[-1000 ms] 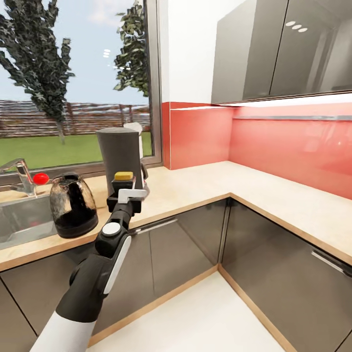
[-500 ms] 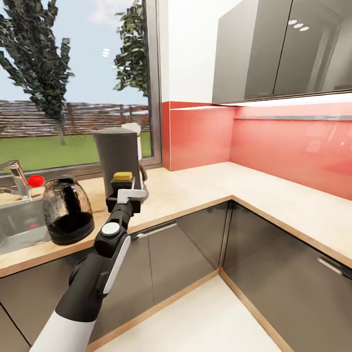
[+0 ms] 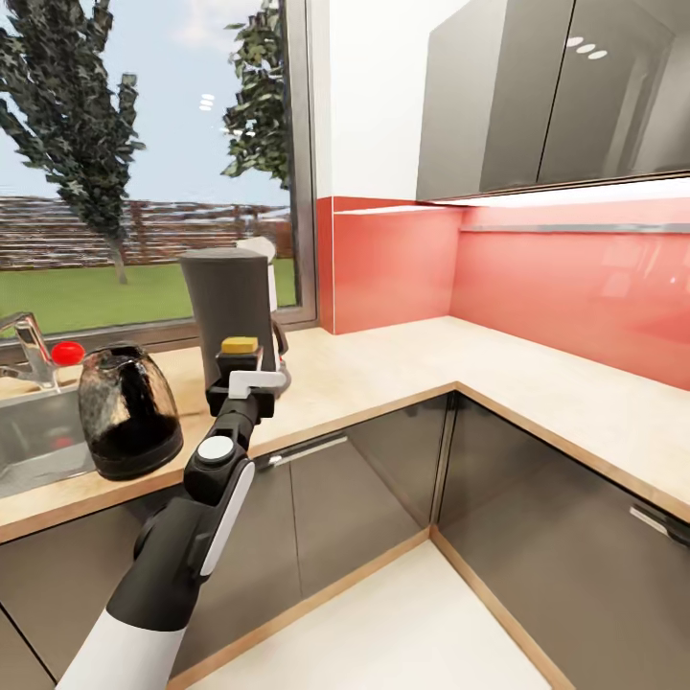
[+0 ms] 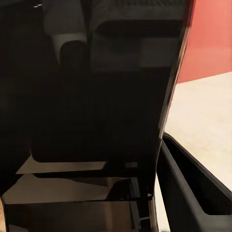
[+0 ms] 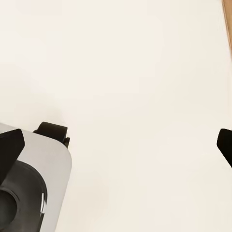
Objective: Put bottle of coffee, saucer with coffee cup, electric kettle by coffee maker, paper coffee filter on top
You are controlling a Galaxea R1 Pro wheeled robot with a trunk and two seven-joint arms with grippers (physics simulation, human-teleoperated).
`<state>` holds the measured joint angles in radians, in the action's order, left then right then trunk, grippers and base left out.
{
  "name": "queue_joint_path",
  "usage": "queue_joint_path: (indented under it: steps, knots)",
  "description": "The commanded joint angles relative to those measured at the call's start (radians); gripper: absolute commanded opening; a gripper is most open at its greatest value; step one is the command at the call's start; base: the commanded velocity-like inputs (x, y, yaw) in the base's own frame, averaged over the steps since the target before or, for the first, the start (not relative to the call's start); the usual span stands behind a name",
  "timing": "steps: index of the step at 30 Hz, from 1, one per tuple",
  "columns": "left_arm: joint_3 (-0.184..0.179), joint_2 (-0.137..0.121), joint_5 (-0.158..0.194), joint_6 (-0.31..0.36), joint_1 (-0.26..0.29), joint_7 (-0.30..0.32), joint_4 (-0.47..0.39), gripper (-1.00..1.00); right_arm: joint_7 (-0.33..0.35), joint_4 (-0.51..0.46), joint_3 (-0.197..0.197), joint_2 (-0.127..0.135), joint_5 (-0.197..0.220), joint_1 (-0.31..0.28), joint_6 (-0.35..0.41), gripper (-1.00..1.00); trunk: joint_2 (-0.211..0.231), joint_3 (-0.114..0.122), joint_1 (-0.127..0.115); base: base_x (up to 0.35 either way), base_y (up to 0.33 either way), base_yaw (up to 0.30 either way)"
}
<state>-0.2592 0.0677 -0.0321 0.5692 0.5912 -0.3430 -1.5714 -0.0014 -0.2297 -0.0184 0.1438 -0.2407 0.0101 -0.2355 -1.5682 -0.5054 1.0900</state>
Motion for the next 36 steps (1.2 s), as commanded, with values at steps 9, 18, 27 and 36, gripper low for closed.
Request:
queue_joint_path:
  steps: [9,18,27,36]
  knots:
    - [-0.002,0.0,-0.006,0.008,0.001,-0.002,-0.001,-1.0,0.0,-0.002,-0.002,0.0,-0.003,0.001,-0.001,1.0,-0.036,-0.017,0.019,0.0,0.0,0.0]
    - [-0.002,0.0,-0.006,0.008,0.001,-0.002,-0.001,-1.0,0.0,0.0,-0.003,0.0,-0.003,0.001,-0.001,1.0,-0.057,-0.026,0.031,0.0,0.0,0.0]
    - [-0.002,-0.004,-0.006,0.007,0.001,-0.002,-0.001,-1.0,-0.001,-0.001,-0.002,-0.001,-0.003,0.001,-0.001,1.0,-0.057,-0.026,0.031,0.009,0.0,0.0]
    - [0.002,-0.012,-0.006,-0.026,0.001,-0.002,-0.001,-1.0,-0.002,0.0,-0.002,-0.001,-0.003,0.001,-0.001,1.0,-0.057,-0.026,0.031,0.08,0.0,0.0]
